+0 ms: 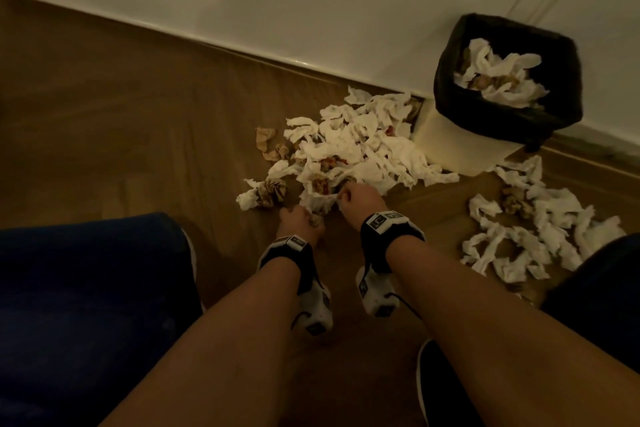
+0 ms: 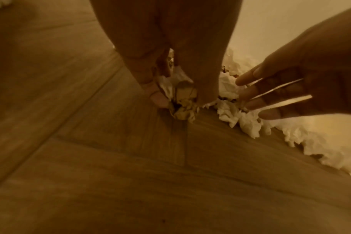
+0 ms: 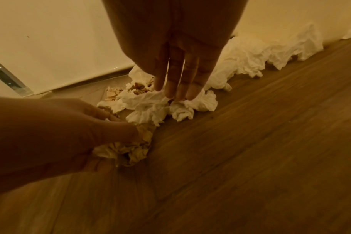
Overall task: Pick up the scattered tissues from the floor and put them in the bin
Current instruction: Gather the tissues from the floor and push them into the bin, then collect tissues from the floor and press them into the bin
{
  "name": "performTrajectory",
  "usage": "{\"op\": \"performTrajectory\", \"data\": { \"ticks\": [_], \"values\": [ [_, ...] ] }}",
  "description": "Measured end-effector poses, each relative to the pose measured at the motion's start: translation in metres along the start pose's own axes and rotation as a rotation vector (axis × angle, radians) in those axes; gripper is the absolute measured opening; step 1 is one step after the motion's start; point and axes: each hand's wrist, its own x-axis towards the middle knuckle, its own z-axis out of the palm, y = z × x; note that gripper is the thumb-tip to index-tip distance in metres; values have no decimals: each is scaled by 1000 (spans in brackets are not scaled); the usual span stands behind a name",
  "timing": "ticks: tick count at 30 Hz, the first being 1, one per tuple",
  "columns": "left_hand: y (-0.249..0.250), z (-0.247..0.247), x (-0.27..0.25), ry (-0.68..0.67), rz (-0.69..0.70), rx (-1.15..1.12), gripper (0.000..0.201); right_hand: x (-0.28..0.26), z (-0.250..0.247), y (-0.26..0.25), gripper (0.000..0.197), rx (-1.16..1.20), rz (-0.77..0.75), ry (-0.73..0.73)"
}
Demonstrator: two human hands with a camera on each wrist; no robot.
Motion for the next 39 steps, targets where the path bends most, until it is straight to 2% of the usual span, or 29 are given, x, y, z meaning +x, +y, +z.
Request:
{"op": "performTrajectory", "data": {
  "ticks": [2,5,6,9,12,15,19,21,24,28,32,33,35,37,39],
  "values": [
    [1,4,-2,14,10,-95,26,0,0,2,27,24,-1,5],
    [-1,3,-6,40,20,-175,53,-1,-2,5,24,33,15,43],
    [-2,2,-6,39,27,-148,55,-2,-3,6,22,31,24,61],
    [-10,-3,-3,33,25,-89,46,-2,-5,15,22,36,57,103],
    [-16,-7,-3,62,-4,-172,46,-2,-6,29,16,1,104,66],
    [-18,-8,-7,106,52,-219,36,-1,-4,39,14,-35,135,38],
    [-20,-10,-10,102,125,-194,43,3,4,43,35,-94,96,17],
    [-22,-11,-7,73,118,-113,38,5,9,41,46,-110,88,-6],
    [-28,-13,-3,90,91,-68,35,8,18,37,59,-126,139,-30],
    [-33,-16,-1,74,62,-8,38,16,31,35,75,-103,246,22],
    [-41,-12,-2,-25,115,40,83,25,40,33,90,-68,328,73],
    [-43,-11,-2,-34,114,25,87,27,42,32,90,-74,338,76],
    [-45,-11,-3,-14,95,-6,81,30,46,29,85,-99,342,77],
    [-47,-14,-3,63,84,-82,63,31,49,27,74,-128,329,79],
    [-43,-20,-6,82,64,-173,54,32,50,27,60,-172,302,52]
  ]
}}
